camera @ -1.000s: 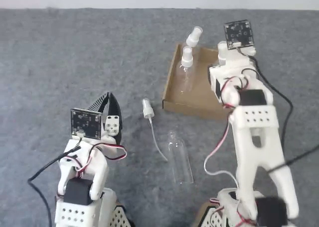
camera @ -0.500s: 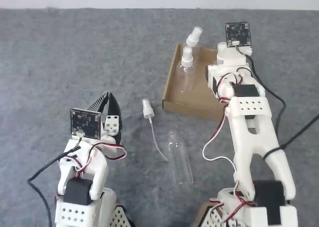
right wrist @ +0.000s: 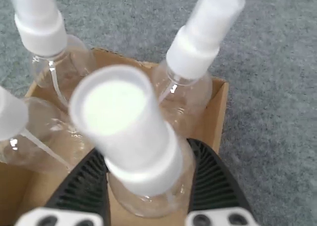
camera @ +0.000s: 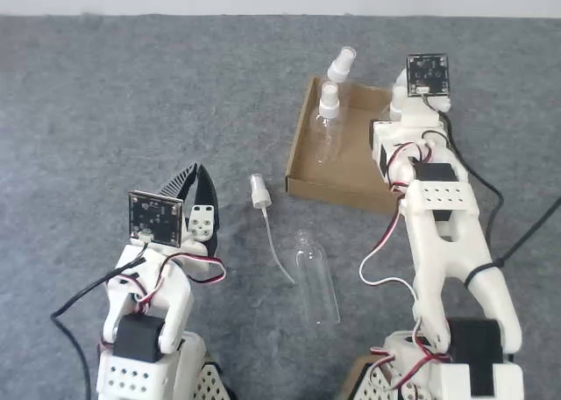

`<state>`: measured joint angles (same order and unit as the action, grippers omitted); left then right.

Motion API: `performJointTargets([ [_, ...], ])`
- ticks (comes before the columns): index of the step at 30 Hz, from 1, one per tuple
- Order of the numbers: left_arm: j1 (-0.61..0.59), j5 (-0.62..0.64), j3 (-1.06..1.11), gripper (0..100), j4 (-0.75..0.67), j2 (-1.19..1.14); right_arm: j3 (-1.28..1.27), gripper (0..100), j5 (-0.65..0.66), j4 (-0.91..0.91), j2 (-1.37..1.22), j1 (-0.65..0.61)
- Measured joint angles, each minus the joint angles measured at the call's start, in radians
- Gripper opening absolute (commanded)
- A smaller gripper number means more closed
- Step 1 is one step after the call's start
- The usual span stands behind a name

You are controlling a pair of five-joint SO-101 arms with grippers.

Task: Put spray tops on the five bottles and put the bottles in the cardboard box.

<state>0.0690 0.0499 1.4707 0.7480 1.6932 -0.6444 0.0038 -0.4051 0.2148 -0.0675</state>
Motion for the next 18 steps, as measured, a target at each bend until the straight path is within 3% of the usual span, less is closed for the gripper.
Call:
performJointTargets([
  [18,0.000,0.000,0.000,1,0.003,0.000,0.020,1.0,-0.005,0.057,-0.143,0.020],
])
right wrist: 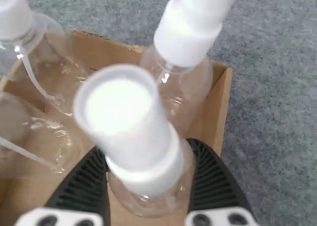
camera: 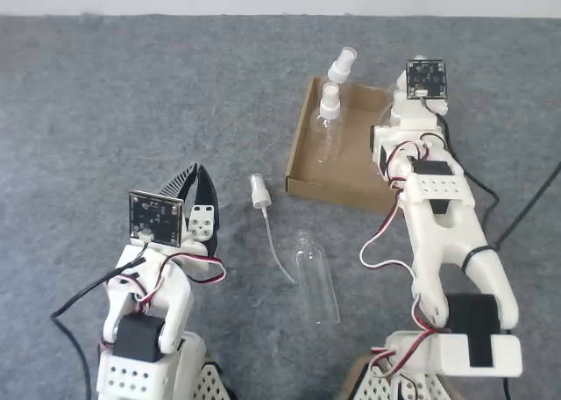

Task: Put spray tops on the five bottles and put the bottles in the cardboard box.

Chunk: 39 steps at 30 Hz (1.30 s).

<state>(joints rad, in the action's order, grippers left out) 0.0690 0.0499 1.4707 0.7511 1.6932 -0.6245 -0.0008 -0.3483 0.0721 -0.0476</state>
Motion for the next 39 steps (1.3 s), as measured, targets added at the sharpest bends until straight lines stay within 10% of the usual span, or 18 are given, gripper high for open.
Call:
performJointTargets([
  [39,0.000,0.000,0.000,1,0.000,0.000,0.000,14.4,0.044,0.000,0.000,0.000],
])
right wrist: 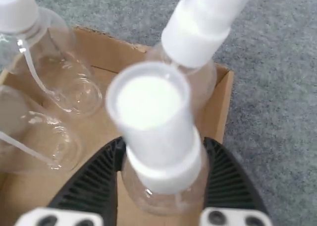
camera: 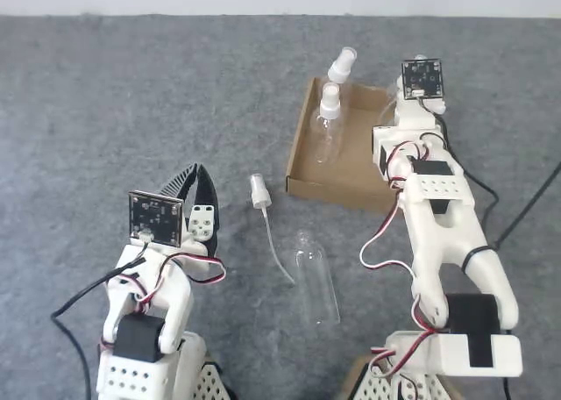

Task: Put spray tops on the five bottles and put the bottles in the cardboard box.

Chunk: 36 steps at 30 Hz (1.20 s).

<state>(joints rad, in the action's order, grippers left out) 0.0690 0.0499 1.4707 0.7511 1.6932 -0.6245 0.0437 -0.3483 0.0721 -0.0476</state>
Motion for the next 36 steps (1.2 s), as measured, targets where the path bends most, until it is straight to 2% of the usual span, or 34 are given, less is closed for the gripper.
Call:
performJointTargets([
  [17,0.000,0.000,0.000,1,0.000,0.000,0.000,14.6,0.003,0.000,0.000,-0.015],
  [25,0.000,0.000,0.000,1,0.000,0.000,0.000,27.3,0.002,0.000,0.000,-0.023],
  [36,0.000,0.000,0.000,1,0.000,0.000,0.000,27.9,0.002,-0.021,-0.011,-0.021],
])
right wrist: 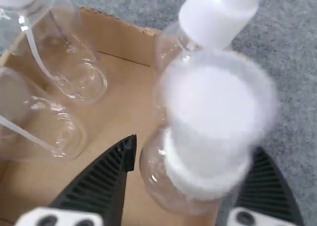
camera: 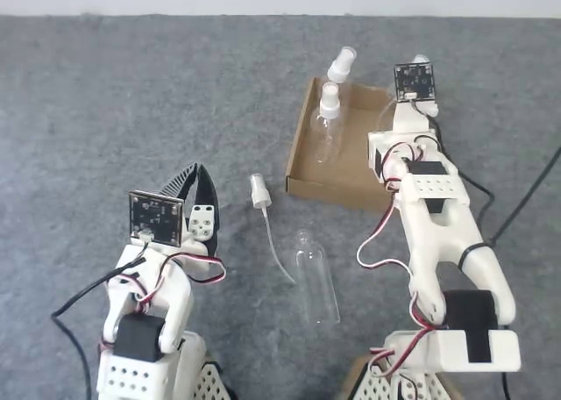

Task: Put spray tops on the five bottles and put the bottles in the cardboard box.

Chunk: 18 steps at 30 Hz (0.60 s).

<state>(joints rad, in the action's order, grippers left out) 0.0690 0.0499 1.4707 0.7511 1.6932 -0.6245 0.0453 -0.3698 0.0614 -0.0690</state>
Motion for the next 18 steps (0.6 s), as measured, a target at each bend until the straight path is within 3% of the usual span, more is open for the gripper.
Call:
performJointTargets([
  [9,0.000,0.000,0.000,1,0.000,0.000,0.003,27.9,0.000,-0.048,0.138,0.000],
  [18,0.000,0.000,0.000,1,0.000,0.000,0.178,27.5,0.000,-0.411,0.459,-0.005],
])
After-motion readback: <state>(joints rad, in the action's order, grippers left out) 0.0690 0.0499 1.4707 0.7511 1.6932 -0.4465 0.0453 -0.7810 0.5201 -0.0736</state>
